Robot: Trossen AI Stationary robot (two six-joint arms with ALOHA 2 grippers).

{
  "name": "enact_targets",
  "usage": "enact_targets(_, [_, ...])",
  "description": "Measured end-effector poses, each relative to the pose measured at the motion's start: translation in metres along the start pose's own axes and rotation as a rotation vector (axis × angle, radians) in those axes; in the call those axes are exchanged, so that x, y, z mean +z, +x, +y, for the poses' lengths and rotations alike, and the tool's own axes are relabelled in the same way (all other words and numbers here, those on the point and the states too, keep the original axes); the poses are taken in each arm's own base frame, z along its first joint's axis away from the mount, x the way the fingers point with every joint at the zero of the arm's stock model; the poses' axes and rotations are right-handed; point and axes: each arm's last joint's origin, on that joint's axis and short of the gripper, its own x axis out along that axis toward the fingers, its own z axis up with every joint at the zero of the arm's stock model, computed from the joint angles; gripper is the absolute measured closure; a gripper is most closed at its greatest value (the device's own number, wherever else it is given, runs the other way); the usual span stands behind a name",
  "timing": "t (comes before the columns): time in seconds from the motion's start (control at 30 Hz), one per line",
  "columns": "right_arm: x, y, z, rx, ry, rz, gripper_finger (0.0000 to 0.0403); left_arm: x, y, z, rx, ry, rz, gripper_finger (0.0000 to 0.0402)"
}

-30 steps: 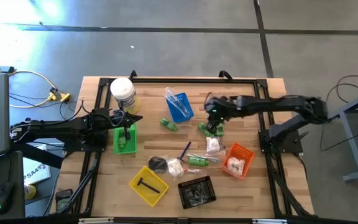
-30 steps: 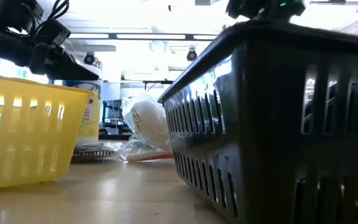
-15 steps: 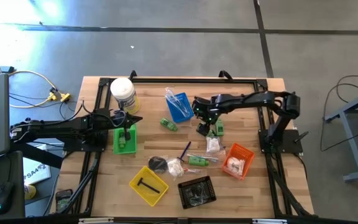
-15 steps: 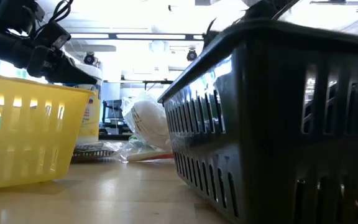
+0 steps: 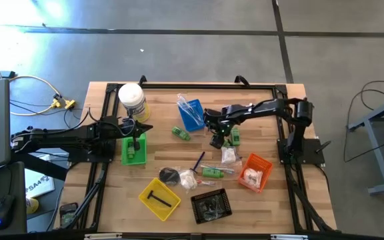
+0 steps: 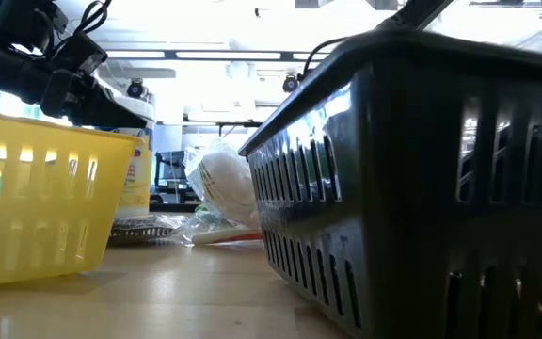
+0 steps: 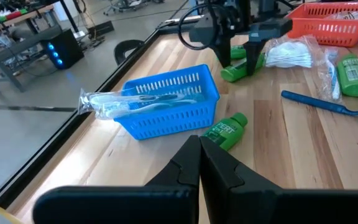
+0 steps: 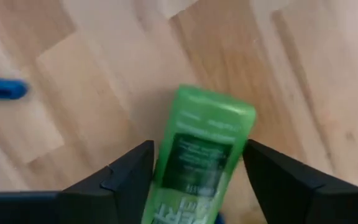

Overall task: Pick & Place Travel size toiletries
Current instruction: Put the green shampoo into the green bin

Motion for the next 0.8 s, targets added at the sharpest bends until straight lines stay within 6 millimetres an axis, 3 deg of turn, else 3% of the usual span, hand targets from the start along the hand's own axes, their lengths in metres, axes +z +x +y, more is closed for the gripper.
enact_targets(0.23, [0.002, 0.002, 0.011, -0.019, -0.075, -0.046, 0.0263, 0.0, 0.0, 0.0, 0.0, -0.001, -0.001, 0.0401])
enact_targets(0.47, [0.007, -0.009, 0.024, 0.036, -0.139, -0.159, 0.0263, 0.0, 0.0, 0.0, 0.0, -0.005, -0.001, 0.0401])
enact_targets(0.63, [0.011, -0.048, 0.036, 0.116, -0.22, -0.352, 0.0248, 0.0, 0.0, 0.0, -0.001, -0.007, 0.006, 0.0401])
enact_targets(0.8, [0.002, -0.106, 0.039, 0.227, -0.306, -0.617, 0.0262, -0.001, 0.0, 0.0, -0.003, -0.015, 0.017, 0.0401])
